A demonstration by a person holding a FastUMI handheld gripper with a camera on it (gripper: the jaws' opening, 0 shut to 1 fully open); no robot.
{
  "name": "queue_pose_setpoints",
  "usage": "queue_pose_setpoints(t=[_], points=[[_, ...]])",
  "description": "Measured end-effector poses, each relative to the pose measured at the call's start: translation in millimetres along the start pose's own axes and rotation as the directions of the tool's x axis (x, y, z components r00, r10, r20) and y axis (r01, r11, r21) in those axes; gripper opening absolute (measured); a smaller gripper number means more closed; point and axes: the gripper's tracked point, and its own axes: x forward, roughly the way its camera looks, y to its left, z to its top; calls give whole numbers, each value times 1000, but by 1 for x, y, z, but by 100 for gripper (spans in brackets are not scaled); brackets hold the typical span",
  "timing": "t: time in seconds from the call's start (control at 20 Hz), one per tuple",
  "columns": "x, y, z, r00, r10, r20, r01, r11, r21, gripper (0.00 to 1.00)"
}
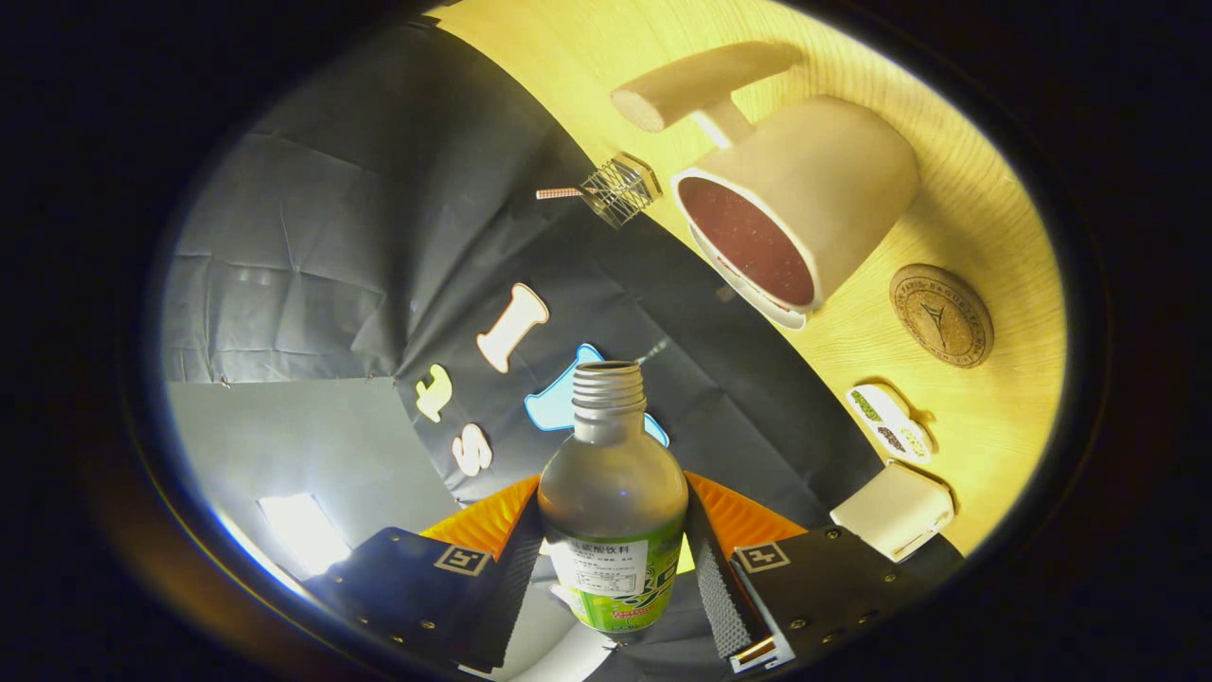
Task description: Take the bottle from table, then pour the juice into the cup, finally place the bottle on the coaster
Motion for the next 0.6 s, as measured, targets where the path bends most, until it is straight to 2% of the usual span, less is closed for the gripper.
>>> queue_pose_setpoints(t=[0.6], points=[[0, -17, 15, 1000, -16, 14, 17, 999, -33, 79]])
